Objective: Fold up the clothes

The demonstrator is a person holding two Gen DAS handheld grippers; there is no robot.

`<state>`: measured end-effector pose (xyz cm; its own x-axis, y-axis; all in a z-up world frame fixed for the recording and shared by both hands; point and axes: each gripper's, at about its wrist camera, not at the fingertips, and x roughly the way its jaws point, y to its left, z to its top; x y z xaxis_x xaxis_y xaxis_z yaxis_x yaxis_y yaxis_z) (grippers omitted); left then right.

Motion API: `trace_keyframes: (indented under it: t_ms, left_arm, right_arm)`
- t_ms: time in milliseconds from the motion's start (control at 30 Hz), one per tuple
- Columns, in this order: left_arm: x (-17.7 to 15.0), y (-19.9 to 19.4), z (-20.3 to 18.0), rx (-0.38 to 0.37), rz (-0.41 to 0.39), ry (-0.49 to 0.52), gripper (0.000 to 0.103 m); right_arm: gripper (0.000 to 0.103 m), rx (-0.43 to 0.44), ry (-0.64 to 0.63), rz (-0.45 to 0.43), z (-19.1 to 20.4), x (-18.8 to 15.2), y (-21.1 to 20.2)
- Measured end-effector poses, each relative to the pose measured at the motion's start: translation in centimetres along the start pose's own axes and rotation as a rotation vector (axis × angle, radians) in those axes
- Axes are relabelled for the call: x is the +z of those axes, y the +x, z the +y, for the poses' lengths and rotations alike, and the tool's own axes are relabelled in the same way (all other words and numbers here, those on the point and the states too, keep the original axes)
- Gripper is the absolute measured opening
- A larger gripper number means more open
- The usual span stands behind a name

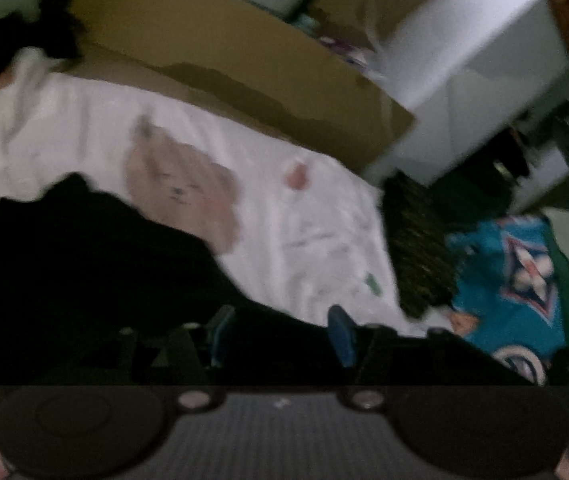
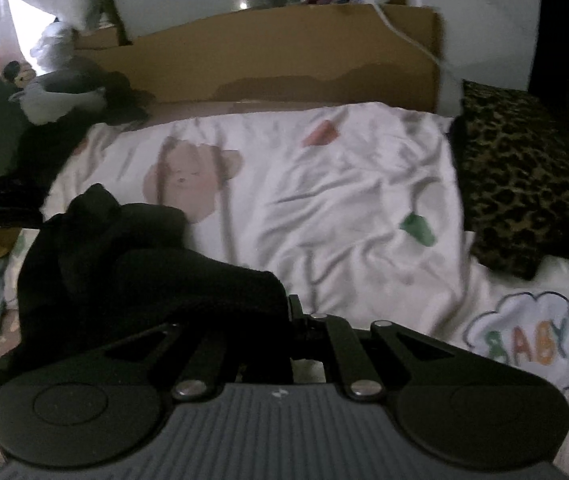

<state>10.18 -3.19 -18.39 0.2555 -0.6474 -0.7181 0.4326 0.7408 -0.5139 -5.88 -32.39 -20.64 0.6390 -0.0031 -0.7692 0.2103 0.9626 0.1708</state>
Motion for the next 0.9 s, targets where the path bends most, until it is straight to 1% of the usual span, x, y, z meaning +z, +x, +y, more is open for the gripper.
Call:
trace_keyframes:
  t_ms: [133, 233, 267, 300, 333, 367, 400, 467, 567, 667, 767, 900]
  left_arm:
    - [0.5, -0.9, 3.3, 0.111, -0.052, -0.063, 0.053]
    - [0.6, -1.8, 5.4, 0.168, -0.081, -0.109, 0.056]
    - [0.6, -2.1, 6.1, 0.185, -0.091, -0.122, 0.059]
    - [0.5, -2.3, 6.6, 0.201, -0.1, -0.133, 0.059]
    - [0.5, -2.5, 7.2, 0.221, -0.106, -0.146, 0.059]
    - [0.4, -2.6, 7.9, 0.24, -0.112, -0.159, 0.059]
    - [0.3, -2.7, 8.5, 0.254, -0.116, -0.172, 0.059]
    - [0.1, -2.8, 9.9, 0.284, -0.128, -0.204, 0.059]
    - [-0.4, -2.4, 11.6, 0.328, -0.136, -0.232, 0.062]
    - [-1.3, -1.9, 13.6, 0.354, -0.107, -0.275, 0.069]
    - [-2.0, -0.9, 15.4, 0.347, -0.068, -0.312, 0.07]
    - [-2.5, 0.8, 17.4, 0.361, -0.029, -0.366, 0.069]
  right_arm:
    - [0.006, -0.044, 0.02, 0.064, -1.4, -1.0, 0.5]
    - [0.01, -0.081, 0.054, 0.103, -2.1, -1.6, 0.6]
    - [0.017, -0.094, 0.053, 0.103, -2.3, -1.8, 0.5]
    - [0.031, -0.107, 0.053, 0.102, -2.6, -1.9, 0.4]
    - [0.036, -0.126, 0.05, 0.104, -2.7, -1.9, 0.4]
    - [0.044, -0.139, 0.054, 0.1, -3.0, -1.9, 0.3]
    - [0.046, -0.151, 0.067, 0.093, -3.5, -1.8, 0.2]
    - [0.046, -0.17, 0.088, 0.086, -4.3, -1.6, 0.0]
    - [0.047, -0.193, 0.115, 0.08, -5.1, -1.1, 0.1]
    - [0.047, -0.182, 0.137, 0.08, -5.0, -0.8, 0.3]
    - [0.047, -0.155, 0.116, 0.09, -3.8, -0.7, 0.6]
    - [0.047, -0.127, 0.052, 0.115, -1.6, -0.2, 0.8]
